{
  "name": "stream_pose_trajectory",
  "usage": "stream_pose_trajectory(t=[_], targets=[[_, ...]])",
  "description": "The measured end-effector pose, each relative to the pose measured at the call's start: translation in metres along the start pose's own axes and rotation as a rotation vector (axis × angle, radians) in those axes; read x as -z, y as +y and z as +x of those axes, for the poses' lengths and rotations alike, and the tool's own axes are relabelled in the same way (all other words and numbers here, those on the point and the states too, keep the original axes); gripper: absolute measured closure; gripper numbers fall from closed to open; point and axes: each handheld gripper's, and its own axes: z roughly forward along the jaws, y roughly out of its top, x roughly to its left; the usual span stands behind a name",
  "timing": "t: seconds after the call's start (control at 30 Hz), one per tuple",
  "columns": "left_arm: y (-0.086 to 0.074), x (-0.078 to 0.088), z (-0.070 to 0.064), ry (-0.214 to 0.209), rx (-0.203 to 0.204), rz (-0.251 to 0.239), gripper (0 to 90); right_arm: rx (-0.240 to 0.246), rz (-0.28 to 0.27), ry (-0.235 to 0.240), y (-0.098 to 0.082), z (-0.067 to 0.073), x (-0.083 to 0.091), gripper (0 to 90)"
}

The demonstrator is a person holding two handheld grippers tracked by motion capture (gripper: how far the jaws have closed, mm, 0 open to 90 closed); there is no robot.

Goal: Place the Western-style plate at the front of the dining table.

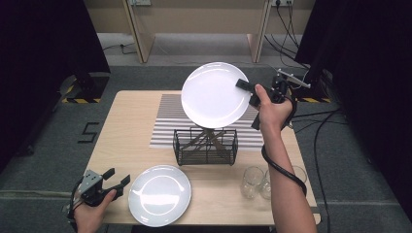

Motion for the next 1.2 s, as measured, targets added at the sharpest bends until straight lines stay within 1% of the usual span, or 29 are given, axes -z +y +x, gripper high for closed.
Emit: stream_pose_trajectory(t=[0.33, 0.6, 0.93, 1.2], targets=[[0.0, 0.0, 0.0, 0.0, 0.001, -0.001, 27.9, -0.014, -0.003, -0.001, 0.001, -0.002, -0.002, 85.4], [0.0, 0.0, 0.0, 0.0, 0.0, 0.0, 27.9, -0.016, -0.004, -0.004, 0.004, -0.003, -0.004, 85.4], [0.0, 0.0, 0.0, 0.0, 0.0, -0.002, 27.9, -0.015, -0.009, -0.013, 0.009, -0.001, -0.007, 85.3], [0.0, 0.0, 0.001, 0.001, -0.002, 0.001, 27.9, -0.022, -0.013, -0.021, 0.011, -0.004, -0.008, 85.3]])
